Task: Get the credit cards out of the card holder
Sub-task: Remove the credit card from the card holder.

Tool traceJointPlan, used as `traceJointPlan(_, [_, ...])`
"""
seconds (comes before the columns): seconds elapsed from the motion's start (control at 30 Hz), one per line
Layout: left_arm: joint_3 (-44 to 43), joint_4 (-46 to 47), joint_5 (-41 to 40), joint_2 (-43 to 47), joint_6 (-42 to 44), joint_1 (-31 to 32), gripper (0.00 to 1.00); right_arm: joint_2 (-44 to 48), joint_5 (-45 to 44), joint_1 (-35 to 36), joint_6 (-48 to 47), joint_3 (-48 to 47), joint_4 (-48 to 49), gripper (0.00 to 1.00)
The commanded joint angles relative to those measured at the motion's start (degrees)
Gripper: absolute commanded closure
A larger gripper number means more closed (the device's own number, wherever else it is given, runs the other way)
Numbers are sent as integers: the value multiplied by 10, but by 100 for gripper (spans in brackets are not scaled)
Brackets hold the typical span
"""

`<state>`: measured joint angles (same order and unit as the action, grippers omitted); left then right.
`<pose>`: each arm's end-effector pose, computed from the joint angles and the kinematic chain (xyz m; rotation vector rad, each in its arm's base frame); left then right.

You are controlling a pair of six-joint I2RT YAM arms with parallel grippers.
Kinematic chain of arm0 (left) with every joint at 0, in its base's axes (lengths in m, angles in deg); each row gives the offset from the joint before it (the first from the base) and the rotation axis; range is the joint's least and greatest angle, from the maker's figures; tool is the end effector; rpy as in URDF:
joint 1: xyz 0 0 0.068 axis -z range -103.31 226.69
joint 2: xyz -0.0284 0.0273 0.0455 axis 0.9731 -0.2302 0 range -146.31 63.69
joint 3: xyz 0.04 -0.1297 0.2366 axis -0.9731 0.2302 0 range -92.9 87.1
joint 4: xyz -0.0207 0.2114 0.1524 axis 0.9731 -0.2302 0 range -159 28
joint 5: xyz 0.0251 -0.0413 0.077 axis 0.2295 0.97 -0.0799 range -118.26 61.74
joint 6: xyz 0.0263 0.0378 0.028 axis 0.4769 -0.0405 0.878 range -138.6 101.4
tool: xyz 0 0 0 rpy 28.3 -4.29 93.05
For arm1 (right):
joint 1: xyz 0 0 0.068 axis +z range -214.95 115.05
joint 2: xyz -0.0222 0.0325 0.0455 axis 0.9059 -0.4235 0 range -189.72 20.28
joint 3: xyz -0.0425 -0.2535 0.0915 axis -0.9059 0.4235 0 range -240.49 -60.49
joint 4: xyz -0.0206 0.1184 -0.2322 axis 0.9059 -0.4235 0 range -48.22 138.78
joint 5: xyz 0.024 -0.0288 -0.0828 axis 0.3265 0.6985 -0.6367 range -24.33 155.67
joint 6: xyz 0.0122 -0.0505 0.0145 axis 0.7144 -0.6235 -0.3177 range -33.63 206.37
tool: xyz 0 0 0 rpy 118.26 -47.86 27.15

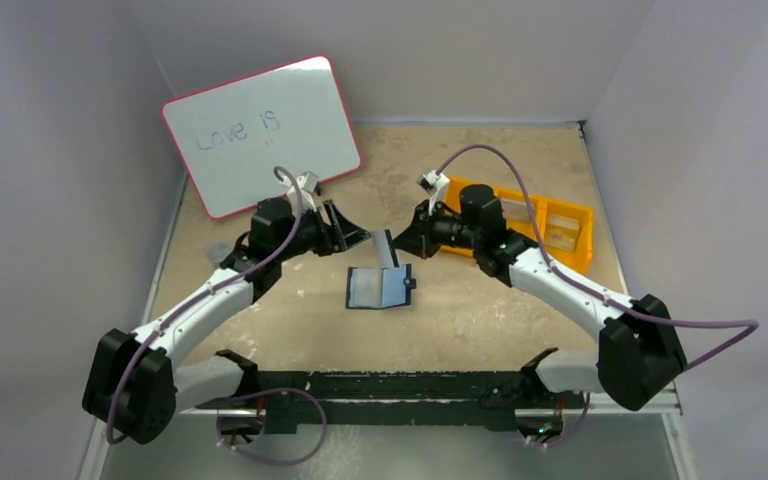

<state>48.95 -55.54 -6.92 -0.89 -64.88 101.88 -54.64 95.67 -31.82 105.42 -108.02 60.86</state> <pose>0.2239 -0.1196 0.2600 -0.1101 2.0806 -1.1612 0.2395 0.1774 0.2812 -0.6219 1.8486 1.1011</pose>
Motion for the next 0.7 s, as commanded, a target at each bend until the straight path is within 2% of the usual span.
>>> traceJointPlan(0.0, [-8,89,106,-19,10,0,41,9,98,-8,-25,-32,2,100])
traceJointPlan(0.1, [-31,63,112,-19,35,0,41,3,122,-9,-40,-41,-16,100])
traceJointPlan(0.27, [-120,-105,93,-12,164,0,41,-1,161,-9,-95,-54,-59,100])
traceJointPlan(0.37, [-142,-131,146,-18,214,0,41,-8,186,-9,-132,-73,-96,100])
traceJointPlan(0.47, [-153,-150,223,-35,258,1,36,-25,216,-9,-172,-102,-137,100])
traceJointPlan(0.67, [-227,-323,268,-70,421,15,36,-59,271,-9,-264,-167,-247,100])
